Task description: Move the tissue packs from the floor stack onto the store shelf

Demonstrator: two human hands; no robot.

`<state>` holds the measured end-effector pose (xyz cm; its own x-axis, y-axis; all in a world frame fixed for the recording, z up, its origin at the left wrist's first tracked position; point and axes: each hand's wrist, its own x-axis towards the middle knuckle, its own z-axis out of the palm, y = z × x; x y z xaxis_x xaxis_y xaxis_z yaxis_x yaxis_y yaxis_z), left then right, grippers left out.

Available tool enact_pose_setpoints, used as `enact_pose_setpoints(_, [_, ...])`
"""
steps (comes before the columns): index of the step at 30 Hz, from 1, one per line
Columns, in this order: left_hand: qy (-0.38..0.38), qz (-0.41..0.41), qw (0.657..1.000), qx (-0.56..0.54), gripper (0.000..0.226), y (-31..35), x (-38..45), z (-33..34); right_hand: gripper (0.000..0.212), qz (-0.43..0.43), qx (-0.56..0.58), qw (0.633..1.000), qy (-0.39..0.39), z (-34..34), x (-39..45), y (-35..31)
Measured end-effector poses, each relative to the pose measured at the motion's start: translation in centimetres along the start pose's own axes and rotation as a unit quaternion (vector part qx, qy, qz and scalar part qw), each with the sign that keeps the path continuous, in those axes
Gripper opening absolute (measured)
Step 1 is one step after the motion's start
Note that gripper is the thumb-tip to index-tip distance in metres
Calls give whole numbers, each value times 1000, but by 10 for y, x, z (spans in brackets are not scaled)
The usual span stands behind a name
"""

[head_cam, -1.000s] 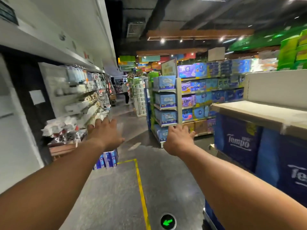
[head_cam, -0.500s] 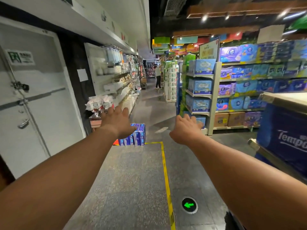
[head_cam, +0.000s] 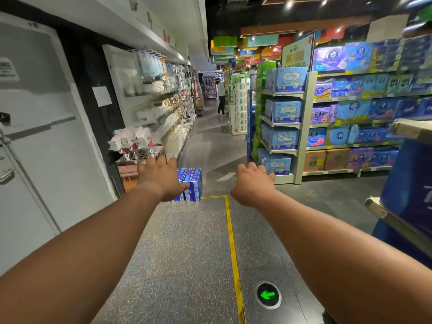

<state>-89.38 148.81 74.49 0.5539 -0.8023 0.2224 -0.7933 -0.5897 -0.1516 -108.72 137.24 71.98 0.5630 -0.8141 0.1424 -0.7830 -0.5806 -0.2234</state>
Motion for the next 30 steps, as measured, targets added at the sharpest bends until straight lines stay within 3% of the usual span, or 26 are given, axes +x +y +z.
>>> enact_pose_setpoints(11, [-32,-32,998,-35,86,83,240,57,63,-17,-18,999,-32,28,255,85])
enact_pose_setpoints(20, [-63,-70,994,-56,84,119,443,130,60,-44,-25,997,-57,77,466,110])
enact_pose_setpoints(30, [-91,-79,991,-58,81,140,726,212,62,-35,-8,997,-66,126,744,138])
